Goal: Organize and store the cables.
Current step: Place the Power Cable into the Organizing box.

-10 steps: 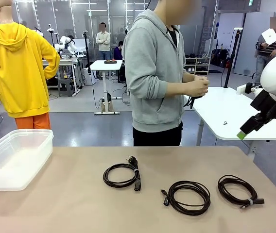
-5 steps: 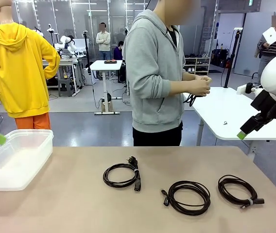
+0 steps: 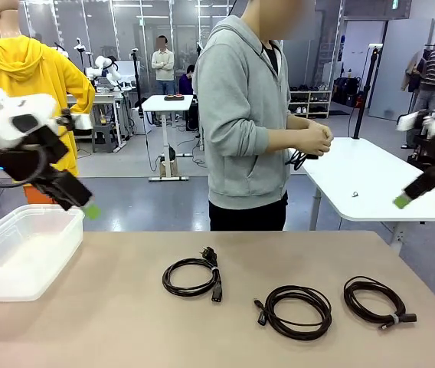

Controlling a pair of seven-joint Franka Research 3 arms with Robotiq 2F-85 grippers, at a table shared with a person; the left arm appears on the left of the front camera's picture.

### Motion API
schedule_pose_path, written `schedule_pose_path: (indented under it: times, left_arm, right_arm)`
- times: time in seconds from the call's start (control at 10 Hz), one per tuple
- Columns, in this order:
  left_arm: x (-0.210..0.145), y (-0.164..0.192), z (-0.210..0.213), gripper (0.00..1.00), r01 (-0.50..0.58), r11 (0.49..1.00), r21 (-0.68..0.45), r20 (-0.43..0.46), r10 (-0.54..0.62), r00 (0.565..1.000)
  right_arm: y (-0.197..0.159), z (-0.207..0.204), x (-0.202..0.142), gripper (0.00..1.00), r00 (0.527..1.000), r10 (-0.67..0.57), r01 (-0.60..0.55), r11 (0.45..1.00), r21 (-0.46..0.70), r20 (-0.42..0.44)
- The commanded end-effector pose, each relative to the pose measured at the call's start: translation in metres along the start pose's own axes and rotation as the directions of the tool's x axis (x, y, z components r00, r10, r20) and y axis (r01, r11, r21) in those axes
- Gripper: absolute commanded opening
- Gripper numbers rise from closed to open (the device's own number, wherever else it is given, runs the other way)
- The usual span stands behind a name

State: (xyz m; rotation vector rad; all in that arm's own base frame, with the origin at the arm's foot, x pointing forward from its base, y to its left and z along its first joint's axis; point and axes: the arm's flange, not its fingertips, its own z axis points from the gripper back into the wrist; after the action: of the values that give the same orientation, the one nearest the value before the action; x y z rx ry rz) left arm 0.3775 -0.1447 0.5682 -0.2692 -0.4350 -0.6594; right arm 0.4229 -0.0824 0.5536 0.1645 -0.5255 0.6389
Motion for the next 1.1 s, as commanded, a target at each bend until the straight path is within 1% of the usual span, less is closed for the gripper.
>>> schedule_pose_path:
  times: [0.0,0.1,0.3,0.4,0.5,0.6,0.7,0.8,1.0]
  left_arm:
    - [0.025,-0.003,-0.019,1.0,-0.039,0.999,0.0,-0.02,0.039,0.999]
    - [0.036,-0.01,-0.031,1.0,-0.043,0.999,-0.013,-0.015,0.043,0.999]
    - [0.065,-0.04,-0.06,1.0,-0.053,0.999,-0.006,-0.071,0.053,0.996]
    - [0.082,-0.053,-0.081,1.0,-0.095,0.994,0.048,-0.11,0.099,0.989]
    - [0.1,-0.064,-0.1,1.0,-0.093,0.994,0.064,-0.107,0.099,0.989]
    - [0.114,-0.074,-0.124,1.0,-0.1,0.994,0.05,-0.145,0.106,0.984]
    - [0.126,-0.082,-0.144,1.0,-0.13,0.989,0.072,-0.166,0.14,0.976]
    - [0.135,-0.088,-0.161,1.0,-0.176,0.977,0.121,-0.185,0.196,0.963]
    - [0.145,-0.1,-0.177,1.0,-0.182,0.972,0.148,-0.197,0.209,0.958]
  right_arm:
    - [0.004,0.033,-0.051,1.0,0.997,0.044,-0.051,0.989,0.136,0.059]
    - [0.011,0.039,-0.064,1.0,0.992,0.09,-0.101,0.985,0.14,0.085]
    - [0.014,0.04,-0.086,1.0,0.983,0.105,-0.135,0.97,0.203,0.151]
    - [0.015,0.041,-0.095,1.0,0.976,0.126,-0.16,0.969,0.189,0.178]
    - [0.019,0.04,-0.1,1.0,0.966,0.166,-0.199,0.966,0.163,0.198]
    - [0.024,0.038,-0.104,1.0,0.948,0.209,-0.251,0.954,0.161,0.24]
    - [0.018,0.044,-0.094,1.0,0.981,0.126,-0.153,0.971,0.182,0.15]
    - [0.018,0.044,-0.094,1.0,0.981,0.126,-0.153,0.971,0.182,0.15]
    - [0.018,0.044,-0.094,1.0,0.981,0.126,-0.153,0.971,0.182,0.15]
